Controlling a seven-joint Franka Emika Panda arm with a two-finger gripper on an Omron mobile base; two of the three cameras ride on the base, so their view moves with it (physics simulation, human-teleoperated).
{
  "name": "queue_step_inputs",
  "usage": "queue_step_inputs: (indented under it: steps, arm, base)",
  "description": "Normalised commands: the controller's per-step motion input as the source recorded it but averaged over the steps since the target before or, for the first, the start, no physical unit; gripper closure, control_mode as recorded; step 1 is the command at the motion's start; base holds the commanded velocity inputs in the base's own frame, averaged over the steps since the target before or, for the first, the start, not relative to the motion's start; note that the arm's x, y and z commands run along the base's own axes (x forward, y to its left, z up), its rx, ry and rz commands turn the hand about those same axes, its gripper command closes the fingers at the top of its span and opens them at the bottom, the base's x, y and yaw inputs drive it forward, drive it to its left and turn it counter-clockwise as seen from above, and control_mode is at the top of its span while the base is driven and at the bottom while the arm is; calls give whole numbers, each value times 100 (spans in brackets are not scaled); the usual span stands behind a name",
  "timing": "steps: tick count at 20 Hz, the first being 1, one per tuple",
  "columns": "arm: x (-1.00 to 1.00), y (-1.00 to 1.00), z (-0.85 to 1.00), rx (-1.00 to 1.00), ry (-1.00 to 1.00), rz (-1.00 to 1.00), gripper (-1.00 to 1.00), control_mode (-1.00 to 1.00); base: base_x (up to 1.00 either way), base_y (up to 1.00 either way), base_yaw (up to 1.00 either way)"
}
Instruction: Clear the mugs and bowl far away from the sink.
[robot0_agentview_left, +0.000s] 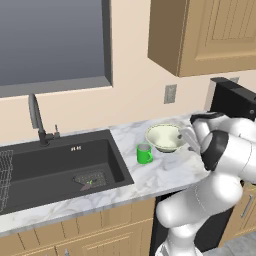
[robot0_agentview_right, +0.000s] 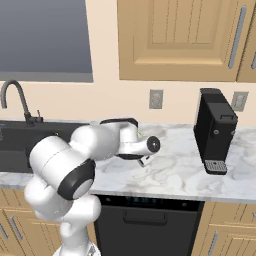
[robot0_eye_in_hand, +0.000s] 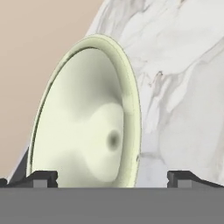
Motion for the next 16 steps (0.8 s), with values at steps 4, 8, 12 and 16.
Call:
queue_step_inputs:
  steps: [4, 8, 12, 16]
  arm:
    - [33, 0, -24, 3, 0, 0, -100, -100]
    - [28, 0, -32, 6, 0, -1, 100, -100]
    - [12, 0, -25, 7, 0, 0, 100, -100]
    - [2, 0, -5, 4, 0, 0, 100, -100]
  base:
    - [0, 0, 0]
    - [0, 0, 0]
    - [0, 0, 0]
    - [0, 0, 0]
